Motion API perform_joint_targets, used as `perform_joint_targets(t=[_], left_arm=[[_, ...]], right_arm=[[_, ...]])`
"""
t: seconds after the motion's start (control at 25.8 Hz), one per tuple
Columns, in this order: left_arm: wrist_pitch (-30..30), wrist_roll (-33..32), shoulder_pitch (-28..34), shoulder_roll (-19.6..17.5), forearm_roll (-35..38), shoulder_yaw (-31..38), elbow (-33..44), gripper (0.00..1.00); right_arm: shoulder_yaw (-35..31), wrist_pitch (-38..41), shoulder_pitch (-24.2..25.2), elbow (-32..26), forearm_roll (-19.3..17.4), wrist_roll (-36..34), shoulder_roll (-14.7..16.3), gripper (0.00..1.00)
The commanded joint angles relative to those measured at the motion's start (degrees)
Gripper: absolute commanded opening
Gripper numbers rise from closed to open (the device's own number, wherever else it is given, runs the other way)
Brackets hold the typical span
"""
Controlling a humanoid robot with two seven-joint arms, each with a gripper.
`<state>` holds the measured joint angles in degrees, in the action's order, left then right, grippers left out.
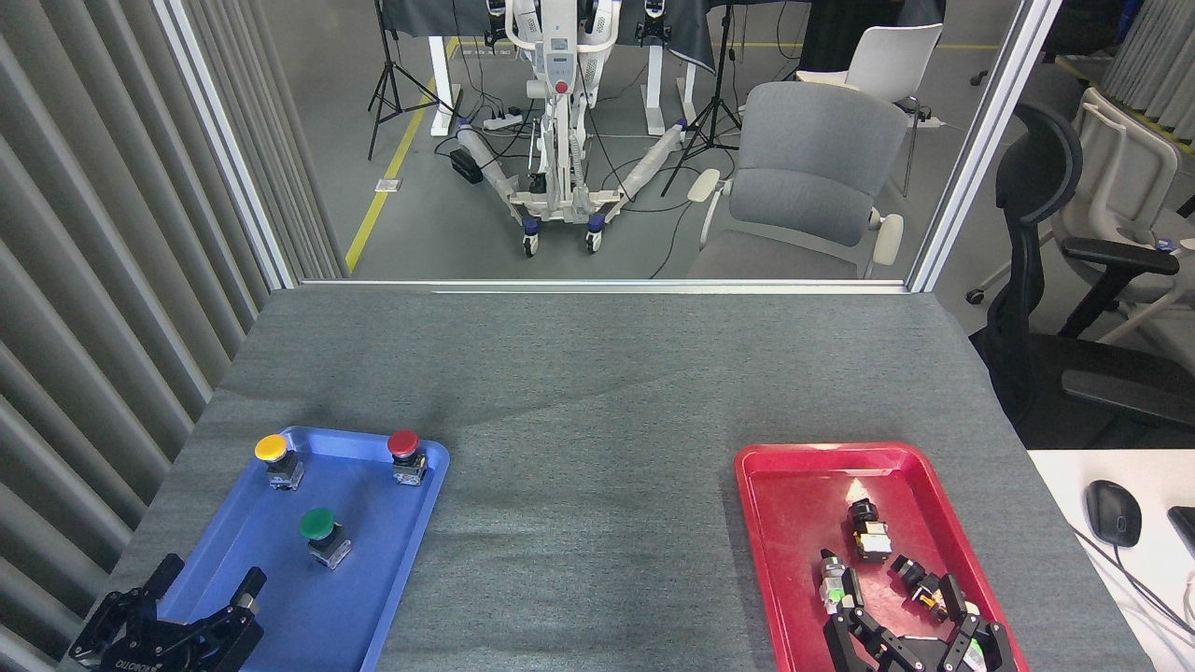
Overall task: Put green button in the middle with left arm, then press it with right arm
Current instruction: 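Reach the left hand to the green button block and grasp it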
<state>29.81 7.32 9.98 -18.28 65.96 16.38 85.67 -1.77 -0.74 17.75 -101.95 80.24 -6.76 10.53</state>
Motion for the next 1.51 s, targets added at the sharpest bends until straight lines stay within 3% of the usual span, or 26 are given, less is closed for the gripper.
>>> perform_joint_targets(t=[0.0,0.23,0.31,0.5,0.74,0.89,1.32,1.47], left_arm=[[0.2,0.0,0.1,-0.1,0.1,-0.1,-0.5,0.99],[0.4,0.0,-0.2,-0.2,0.1,-0.5,-0.7,0.99],[0.7,-0.4,-1.5,-0.3,1.3,-3.7,-2.6,0.99],[0.6,0.1,-11.6,0.2,14.3,-12.5,-13.1,0.99],[0.4,2.2,-18.4,0.8,14.5,-13.4,-26.4,0.99],[0.4,3.2,-22.3,1.7,14.7,-13.5,-34.2,0.99],[-2.4,3.1,-25.4,2.6,14.4,-13.5,-37.1,0.99],[-4.4,3.1,-28.7,2.9,14.5,-13.5,-42.3,0.99]], right_arm=[[-0.1,-0.1,-0.1,0.0,0.2,0.1,-0.2,1.00],[-0.2,-0.2,-0.2,-0.1,0.2,0.1,-0.5,1.00],[-0.2,-0.2,-0.2,-0.2,0.3,0.1,-0.8,1.00],[-0.7,-0.2,-0.3,-0.2,1.7,0.1,-1.4,1.00],[-0.8,-0.3,-0.3,-0.2,1.8,0.1,-1.4,1.00],[-0.9,-0.4,-0.3,-0.2,4.0,0.1,-1.9,1.00],[-1.0,0.0,-0.7,-0.2,4.0,0.0,-2.1,1.00],[-1.0,0.1,-0.8,-0.2,4.0,0.0,-2.0,1.00]])
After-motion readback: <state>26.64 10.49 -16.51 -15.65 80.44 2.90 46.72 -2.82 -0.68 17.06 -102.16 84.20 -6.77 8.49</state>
